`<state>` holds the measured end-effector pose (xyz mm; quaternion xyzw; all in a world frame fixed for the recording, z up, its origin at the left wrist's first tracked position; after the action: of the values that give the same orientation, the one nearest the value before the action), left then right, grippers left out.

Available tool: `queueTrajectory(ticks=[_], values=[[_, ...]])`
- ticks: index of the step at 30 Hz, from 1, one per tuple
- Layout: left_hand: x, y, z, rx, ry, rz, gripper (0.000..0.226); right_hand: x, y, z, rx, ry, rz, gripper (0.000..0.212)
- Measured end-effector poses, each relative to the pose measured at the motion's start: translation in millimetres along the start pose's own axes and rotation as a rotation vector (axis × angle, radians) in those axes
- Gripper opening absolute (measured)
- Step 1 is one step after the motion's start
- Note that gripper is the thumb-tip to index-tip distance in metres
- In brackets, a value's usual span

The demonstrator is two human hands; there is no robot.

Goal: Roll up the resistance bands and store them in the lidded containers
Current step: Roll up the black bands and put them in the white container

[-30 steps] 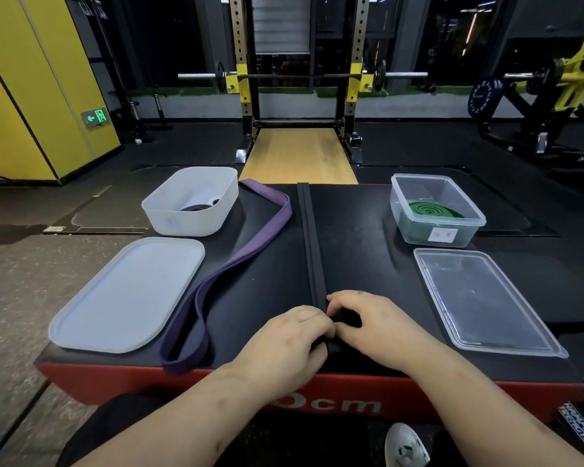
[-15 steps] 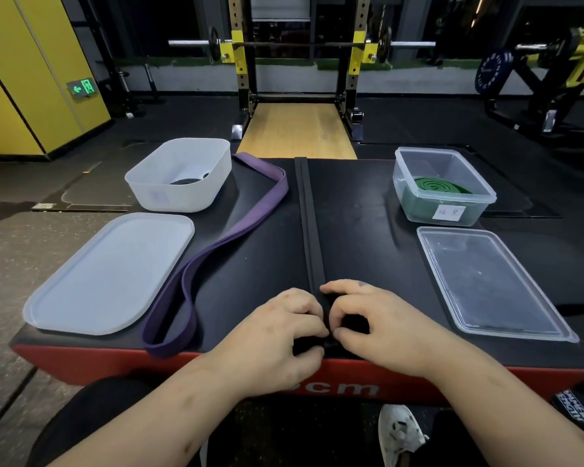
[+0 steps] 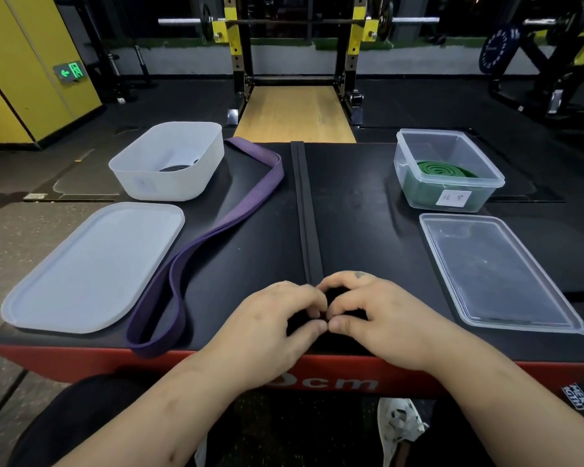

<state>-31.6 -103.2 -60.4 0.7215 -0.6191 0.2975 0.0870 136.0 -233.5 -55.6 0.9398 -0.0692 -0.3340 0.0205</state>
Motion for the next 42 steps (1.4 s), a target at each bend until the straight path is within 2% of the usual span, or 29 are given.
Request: queueTrajectory(ticks=[4, 8, 15, 21, 25, 32, 36, 42], values=[[0, -3, 3, -0.011, -0.037, 0.011, 0.004, -2, -3, 1, 0.068, -0.003, 0.045, 0.009], [0, -2, 9, 0.049, -0.046, -0.027, 0.006, -3, -7, 3, 0.145, -0.013, 0.024, 0.013], [-4, -3, 4, -0.023, -0.111, 0.06, 0.017, -1, -3, 4, 0.171, 0.041, 0.002, 0.01], [-9, -14, -1, -0.08, -0.138, 0.058, 0.018, 1, 5, -2, 0.137, 0.073, 0.017, 0.02], [-12, -17, -8, -0.132, -0.113, 0.058, 0.016, -1, -1, -1, 0.113, 0.057, -0.003, 0.016], [-12, -13, -3, -0.049, -0.075, -0.01, 0.018, 3, -6, -2, 0.127, 0.03, -0.025, 0.011], [-15, -13, -2, -0.068, -0.109, 0.033, 0.02, 3, -8, -2, 0.126, 0.035, 0.005, 0.011], [-16, -22, -3, -0.029, -0.077, 0.015, 0.02, 1, -5, -1, 0.288, -0.006, 0.042, 0.013]])
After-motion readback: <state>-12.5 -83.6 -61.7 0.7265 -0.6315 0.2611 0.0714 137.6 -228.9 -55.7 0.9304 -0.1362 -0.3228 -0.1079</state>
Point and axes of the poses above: each hand's wrist, its own y-axis away from the middle knuckle, its own z-axis out of the palm, x = y × z, the point moved 1 cm from there along -y, towards the middle knuckle, and after that the axes turned 6 degrees about -x, right-handed, at the moved point
